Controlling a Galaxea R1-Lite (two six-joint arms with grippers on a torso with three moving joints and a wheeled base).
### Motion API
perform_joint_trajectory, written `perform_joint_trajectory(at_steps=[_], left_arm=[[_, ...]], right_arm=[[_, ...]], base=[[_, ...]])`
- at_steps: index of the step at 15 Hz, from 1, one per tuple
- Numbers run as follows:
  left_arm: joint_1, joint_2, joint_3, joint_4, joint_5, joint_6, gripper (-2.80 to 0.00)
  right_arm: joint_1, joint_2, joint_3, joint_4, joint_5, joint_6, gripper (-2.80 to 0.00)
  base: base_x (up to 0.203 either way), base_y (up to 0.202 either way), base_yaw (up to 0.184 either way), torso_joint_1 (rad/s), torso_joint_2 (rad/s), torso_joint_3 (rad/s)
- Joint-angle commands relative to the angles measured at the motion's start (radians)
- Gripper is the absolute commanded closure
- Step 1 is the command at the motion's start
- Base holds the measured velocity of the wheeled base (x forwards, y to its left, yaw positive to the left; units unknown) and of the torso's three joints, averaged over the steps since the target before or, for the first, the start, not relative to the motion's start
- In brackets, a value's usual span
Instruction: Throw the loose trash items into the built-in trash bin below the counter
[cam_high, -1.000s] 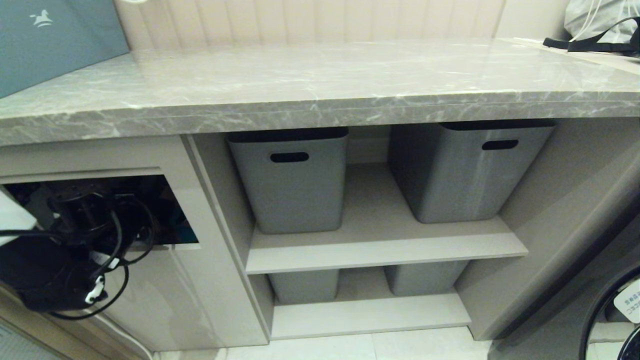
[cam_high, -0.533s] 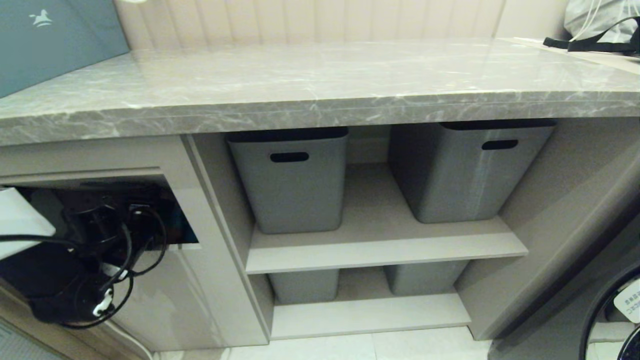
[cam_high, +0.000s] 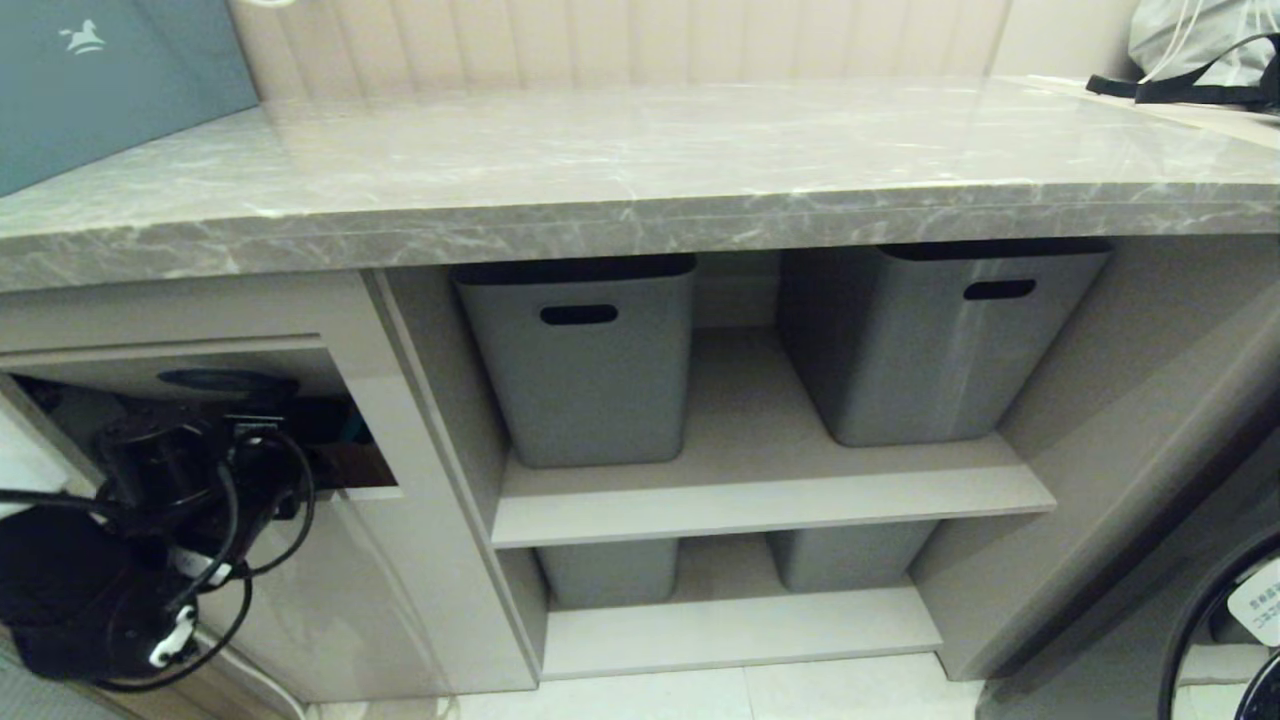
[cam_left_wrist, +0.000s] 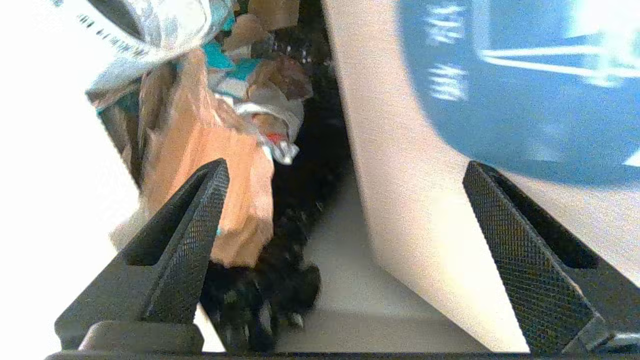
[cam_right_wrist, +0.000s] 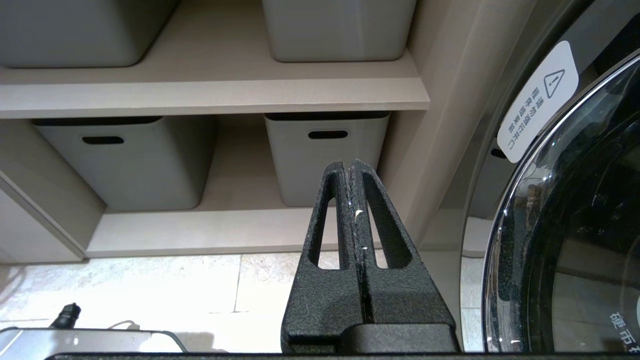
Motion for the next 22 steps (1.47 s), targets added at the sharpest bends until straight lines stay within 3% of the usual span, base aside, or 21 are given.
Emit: perform_joint_trajectory(at_steps=[1, 4, 7, 11, 12, 13, 15, 16, 18, 20, 22], left_arm=[[0.002, -0.073, 0.04, -0.008, 0.003, -0.011, -2.8], [0.002, -0.181, 0.149, -0.008, 0.004, -0.015, -2.8], [0.002, -0.298, 0.261, -0.001, 0.058, -0.012, -2.8], [0.003, -0.553, 0.426, 0.106, 0.118, 0.027, -2.8], [0.003, -0.636, 0.453, 0.157, 0.123, 0.04, 0.0], [0.003, -0.722, 0.472, 0.215, 0.125, 0.063, 0.0], [-0.006, -0.91, 0.487, 0.363, 0.102, 0.198, 0.0], [-0.016, -1.009, 0.489, 0.432, 0.049, 0.315, 0.0], [-0.029, -1.238, 0.49, 0.624, -0.127, 0.611, 0.0], [-0.037, -1.467, 0.467, 0.93, -0.254, 0.849, 0.0], [-0.041, -1.707, 0.446, 1.222, -0.315, 1.014, 0.0]], right_arm=[[0.0, 0.0, 0.0, 0.0, 0.0, -0.001, 0.0], [0.0, 0.0, 0.0, 0.0, 0.0, -0.001, 0.0], [0.0, 0.0, 0.0, 0.0, 0.0, -0.001, 0.0], [0.0, 0.0, 0.0, 0.0, -0.001, 0.002, 0.0], [0.0, 0.0, 0.0, 0.0, -0.001, 0.004, 0.0], [0.0, 0.0, 0.0, 0.0, -0.001, 0.007, 0.0], [0.0, 0.0, 0.0, 0.0, -0.001, 0.007, 0.0], [0.0, 0.0, 0.0, 0.0, -0.001, 0.005, 0.0], [0.0, 0.0, 0.0, 0.0, 0.002, -0.002, 0.0], [0.0, 0.0, 0.0, 0.0, 0.005, -0.005, 0.0], [0.0, 0.0, 0.0, 0.0, 0.0, 0.002, 0.0]], base=[[0.0, 0.0, 0.0, 0.0, 0.0, 0.0], [0.0, 0.0, 0.0, 0.0, 0.0, 0.0], [0.0, 0.0, 0.0, 0.0, 0.0, 0.0], [0.0, 0.0, 0.0, 0.0, 0.0, 0.0], [0.0, 0.0, 0.0, 0.0, 0.0, 0.0], [0.0, 0.0, 0.0, 0.0, 0.0, 0.0], [0.0, 0.0, 0.0, 0.0, 0.0, 0.0], [0.0, 0.0, 0.0, 0.0, 0.0, 0.0], [0.0, 0.0, 0.0, 0.0, 0.0, 0.0], [0.0, 0.0, 0.0, 0.0, 0.0, 0.0], [0.0, 0.0, 0.0, 0.0, 0.0, 0.0]])
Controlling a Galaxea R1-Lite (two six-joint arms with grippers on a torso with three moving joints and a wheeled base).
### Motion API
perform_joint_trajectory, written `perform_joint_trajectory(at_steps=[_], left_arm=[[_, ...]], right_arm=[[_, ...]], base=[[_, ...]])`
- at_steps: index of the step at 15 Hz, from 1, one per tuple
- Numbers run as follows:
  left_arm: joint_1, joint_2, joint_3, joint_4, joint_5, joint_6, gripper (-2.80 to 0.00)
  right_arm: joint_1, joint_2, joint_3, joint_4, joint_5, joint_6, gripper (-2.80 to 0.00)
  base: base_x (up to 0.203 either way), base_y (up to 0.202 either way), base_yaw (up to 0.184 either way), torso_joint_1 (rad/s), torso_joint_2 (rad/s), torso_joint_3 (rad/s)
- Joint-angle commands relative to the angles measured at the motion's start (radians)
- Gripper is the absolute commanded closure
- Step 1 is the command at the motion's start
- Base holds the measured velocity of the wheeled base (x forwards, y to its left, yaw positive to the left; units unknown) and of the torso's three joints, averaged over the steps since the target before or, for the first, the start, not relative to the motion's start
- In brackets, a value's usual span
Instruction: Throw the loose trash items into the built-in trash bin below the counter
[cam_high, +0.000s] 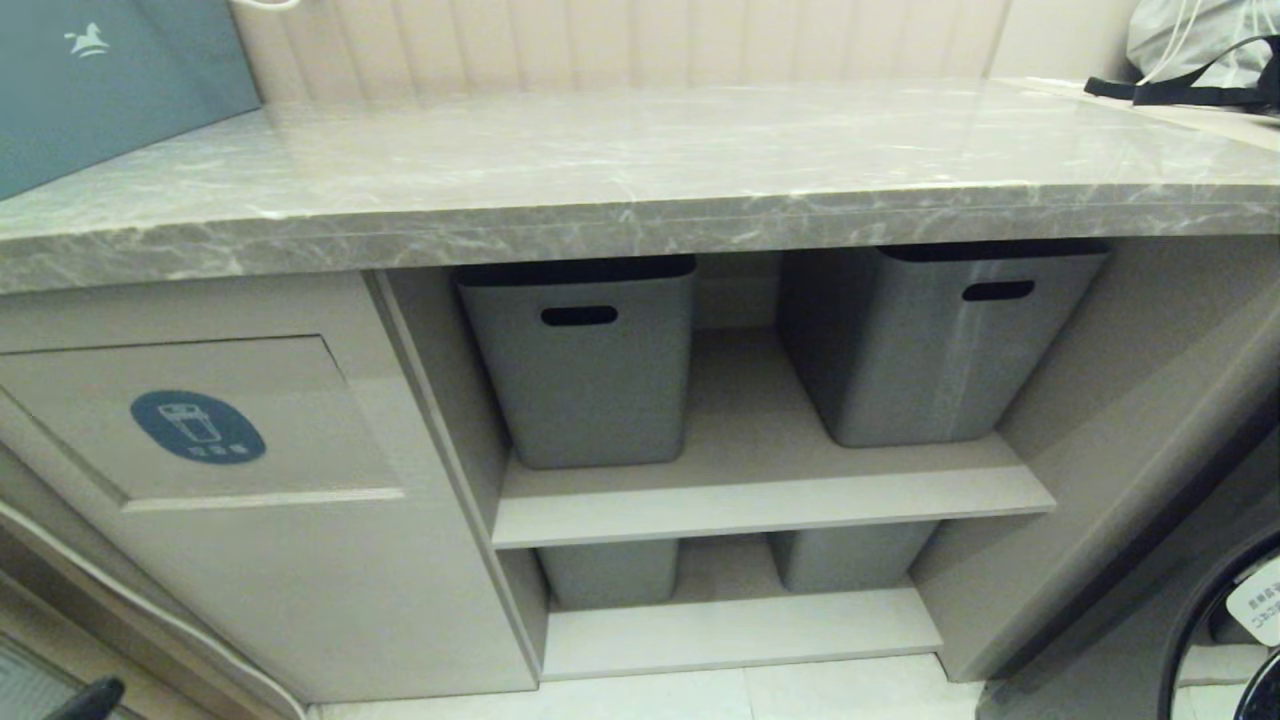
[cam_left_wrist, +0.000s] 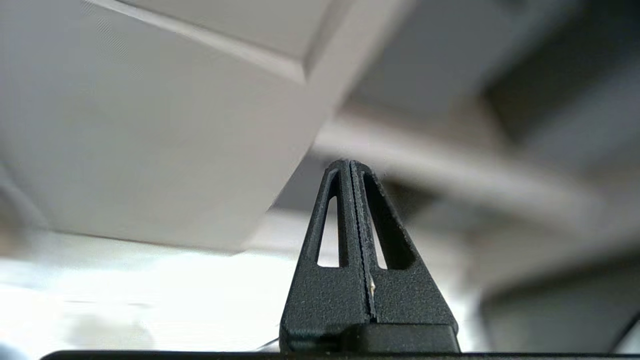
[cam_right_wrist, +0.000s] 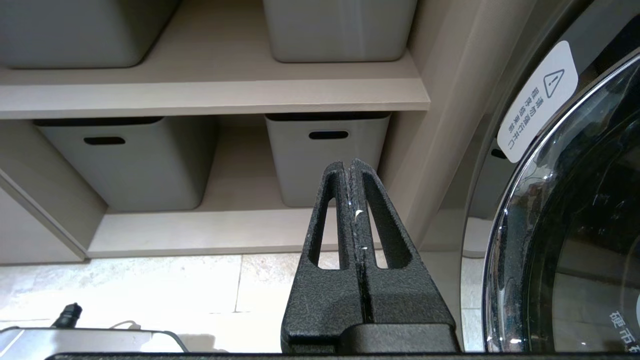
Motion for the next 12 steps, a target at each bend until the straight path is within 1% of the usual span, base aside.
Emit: perform_joint_trajectory(at_steps=[1, 2, 3, 4, 5, 6, 7, 9, 10, 11, 12], left_arm=[[-0.002, -0.292, -0.014, 0.263, -0.017, 0.138, 0.0], [-0.003, -0.365, -0.016, 0.369, -0.019, 0.227, 0.0], [-0.004, -0.421, -0.013, 0.416, -0.021, 0.289, 0.0], [-0.005, -0.457, -0.006, 0.433, -0.016, 0.346, 0.0], [-0.005, -0.459, 0.01, 0.411, 0.011, 0.413, 0.0], [-0.005, -0.457, 0.022, 0.384, 0.027, 0.451, 0.0], [-0.005, -0.457, 0.028, 0.373, 0.031, 0.465, 0.0], [-0.007, -0.457, 0.035, 0.367, 0.027, 0.457, 0.0], [-0.006, -0.457, 0.044, 0.339, 0.027, 0.454, 0.0], [-0.005, -0.457, 0.054, 0.31, 0.027, 0.446, 0.0], [-0.006, -0.457, 0.058, 0.301, 0.031, 0.425, 0.0]], right_arm=[[0.0, 0.0, 0.0, 0.0, -0.001, 0.006, 0.0], [0.0, 0.0, 0.0, 0.0, -0.001, 0.004, 0.0], [0.0, 0.0, 0.0, 0.0, -0.001, 0.007, 0.0], [0.0, 0.0, 0.0, 0.0, 0.0, 0.002, 0.0], [0.0, 0.0, 0.0, 0.0, -0.001, 0.009, 0.0], [0.0, 0.0, 0.0, 0.0, -0.004, 0.01, 0.0], [0.0, 0.0, 0.0, 0.0, -0.003, 0.01, 0.0], [0.0, 0.0, 0.0, 0.0, -0.004, 0.015, 0.0], [0.0, 0.0, 0.0, 0.0, -0.004, 0.018, 0.0], [0.0, 0.0, 0.0, 0.0, -0.004, 0.016, 0.0], [0.0, 0.0, 0.0, 0.0, -0.004, 0.018, 0.0]], base=[[0.0, 0.0, 0.0, 0.0, 0.0, 0.0], [0.0, 0.0, 0.0, 0.0, 0.0, 0.0], [0.0, 0.0, 0.0, 0.0, 0.0, 0.0], [0.0, 0.0, 0.0, 0.0, 0.0, 0.0], [0.0, 0.0, 0.0, 0.0, 0.0, 0.0], [0.0, 0.0, 0.0, 0.0, 0.0, 0.0], [0.0, 0.0, 0.0, 0.0, 0.0, 0.0], [0.0, 0.0, 0.0, 0.0, 0.0, 0.0], [0.0, 0.0, 0.0, 0.0, 0.0, 0.0], [0.0, 0.0, 0.0, 0.0, 0.0, 0.0], [0.0, 0.0, 0.0, 0.0, 0.0, 0.0]])
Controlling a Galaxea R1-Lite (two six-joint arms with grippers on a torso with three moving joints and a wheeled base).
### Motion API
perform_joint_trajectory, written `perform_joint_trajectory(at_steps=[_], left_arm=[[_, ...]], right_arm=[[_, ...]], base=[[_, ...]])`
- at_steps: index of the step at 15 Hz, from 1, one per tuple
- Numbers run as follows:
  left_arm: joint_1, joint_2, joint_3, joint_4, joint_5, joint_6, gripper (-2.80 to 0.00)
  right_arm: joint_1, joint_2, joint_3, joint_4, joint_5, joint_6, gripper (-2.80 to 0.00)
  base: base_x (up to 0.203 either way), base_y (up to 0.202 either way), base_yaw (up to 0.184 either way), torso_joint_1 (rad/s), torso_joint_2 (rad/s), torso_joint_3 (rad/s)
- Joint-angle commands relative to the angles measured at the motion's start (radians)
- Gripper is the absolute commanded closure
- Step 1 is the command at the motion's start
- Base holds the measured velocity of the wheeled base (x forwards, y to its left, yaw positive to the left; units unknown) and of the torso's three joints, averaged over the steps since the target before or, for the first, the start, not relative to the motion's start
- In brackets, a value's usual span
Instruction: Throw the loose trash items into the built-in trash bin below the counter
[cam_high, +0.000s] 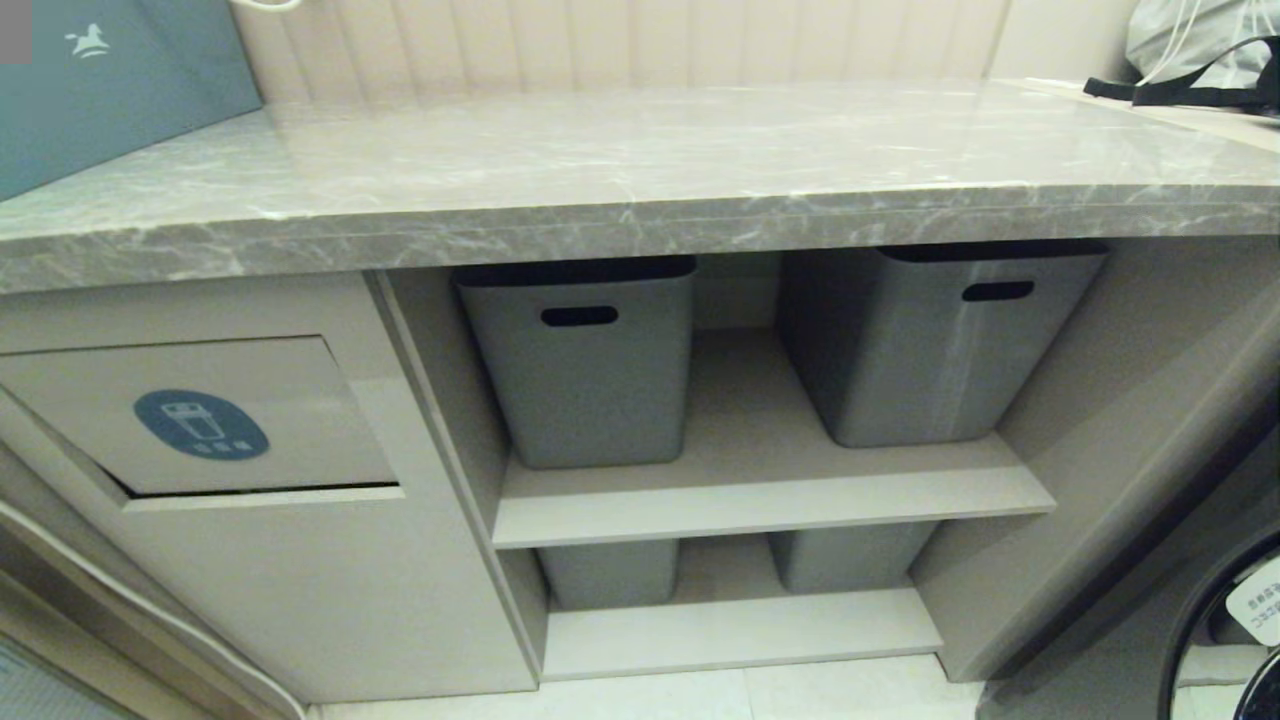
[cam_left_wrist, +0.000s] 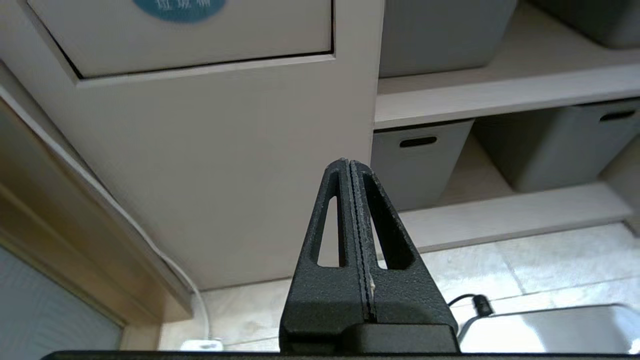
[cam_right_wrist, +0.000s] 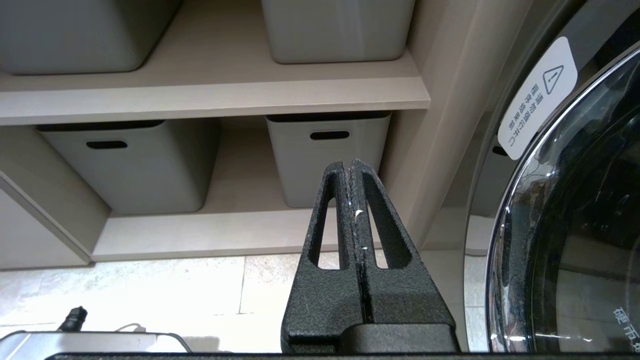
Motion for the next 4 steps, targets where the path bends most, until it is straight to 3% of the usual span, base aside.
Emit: perform_joint_trajectory(at_steps=[1, 4], left_arm=[[-0.001, 0.0, 0.004, -0.002, 0.003, -0.016, 0.0], [-0.001, 0.0, 0.006, -0.002, 0.002, -0.012, 0.0]], right_arm=[[0.0, 0.0, 0.0, 0.0, 0.004, -0.007, 0.0], [0.0, 0.0, 0.0, 0.0, 0.0, -0.001, 0.0]], base=[[0.0, 0.0, 0.0, 0.0, 0.0, 0.0], [0.0, 0.0, 0.0, 0.0, 0.0, 0.0]])
